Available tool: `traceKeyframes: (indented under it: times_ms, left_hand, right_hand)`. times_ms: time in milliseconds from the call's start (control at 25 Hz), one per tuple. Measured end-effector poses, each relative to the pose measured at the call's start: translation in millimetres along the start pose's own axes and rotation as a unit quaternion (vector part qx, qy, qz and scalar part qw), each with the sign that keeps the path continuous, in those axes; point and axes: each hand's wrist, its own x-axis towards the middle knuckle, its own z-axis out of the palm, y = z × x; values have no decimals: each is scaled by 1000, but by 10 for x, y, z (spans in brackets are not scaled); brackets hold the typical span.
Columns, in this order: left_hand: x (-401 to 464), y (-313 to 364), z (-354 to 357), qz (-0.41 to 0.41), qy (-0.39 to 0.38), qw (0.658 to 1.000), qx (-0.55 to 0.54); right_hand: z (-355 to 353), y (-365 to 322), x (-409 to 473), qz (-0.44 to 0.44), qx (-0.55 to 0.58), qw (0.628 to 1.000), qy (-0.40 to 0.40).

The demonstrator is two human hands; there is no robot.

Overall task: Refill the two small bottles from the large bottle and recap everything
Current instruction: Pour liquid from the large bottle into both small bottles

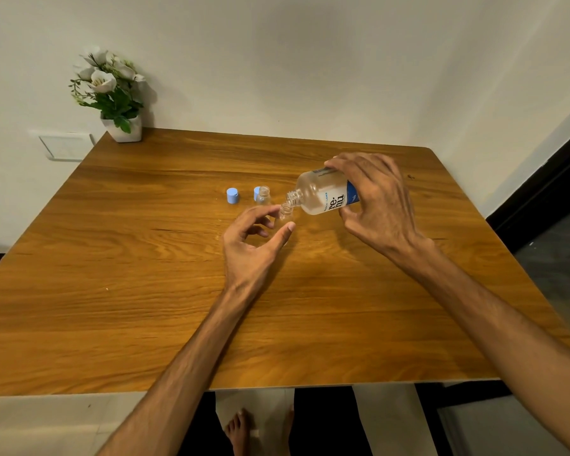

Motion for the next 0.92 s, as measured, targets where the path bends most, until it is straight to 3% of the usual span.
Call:
traceKeyframes:
  times_ms: [920]
  left_hand:
    - [1, -43, 13, -6, -1, 1000, 3]
  right_hand:
    - [-24, -21, 35, -6, -3, 1000, -5]
